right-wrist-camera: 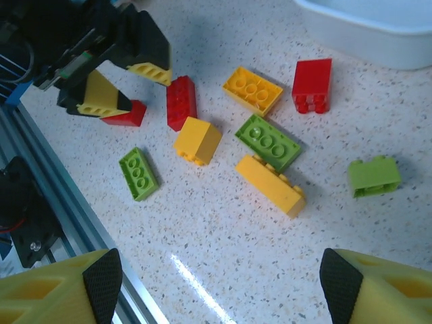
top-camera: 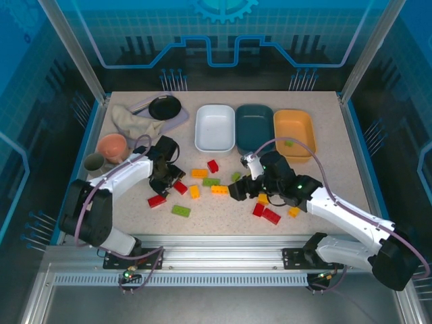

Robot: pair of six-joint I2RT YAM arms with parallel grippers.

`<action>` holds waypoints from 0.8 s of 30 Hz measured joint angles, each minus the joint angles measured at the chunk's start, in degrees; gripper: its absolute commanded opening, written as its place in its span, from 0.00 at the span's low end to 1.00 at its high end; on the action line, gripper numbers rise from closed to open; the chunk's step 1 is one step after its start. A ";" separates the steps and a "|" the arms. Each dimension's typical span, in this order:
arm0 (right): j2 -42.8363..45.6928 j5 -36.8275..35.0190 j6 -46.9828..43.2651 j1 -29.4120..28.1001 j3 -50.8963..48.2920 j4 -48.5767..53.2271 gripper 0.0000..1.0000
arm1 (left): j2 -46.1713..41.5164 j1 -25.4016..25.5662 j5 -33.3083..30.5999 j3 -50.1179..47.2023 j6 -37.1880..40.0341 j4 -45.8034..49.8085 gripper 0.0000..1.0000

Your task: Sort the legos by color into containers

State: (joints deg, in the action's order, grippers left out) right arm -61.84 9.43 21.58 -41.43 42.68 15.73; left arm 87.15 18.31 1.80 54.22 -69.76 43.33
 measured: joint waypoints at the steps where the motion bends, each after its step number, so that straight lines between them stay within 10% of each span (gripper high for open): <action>1: 0.17 -0.17 0.07 -0.42 -0.11 -0.48 0.80 | 1.27 -0.04 0.11 0.00 -0.46 -0.52 0.68; 24: 2.49 -7.65 3.58 -0.66 -0.90 1.38 0.78 | 7.34 0.44 -2.27 3.21 0.74 -5.29 0.25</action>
State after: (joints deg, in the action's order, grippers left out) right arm -59.35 1.78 25.17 -42.09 41.78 17.10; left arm 94.50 18.74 -0.47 57.43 -69.01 38.04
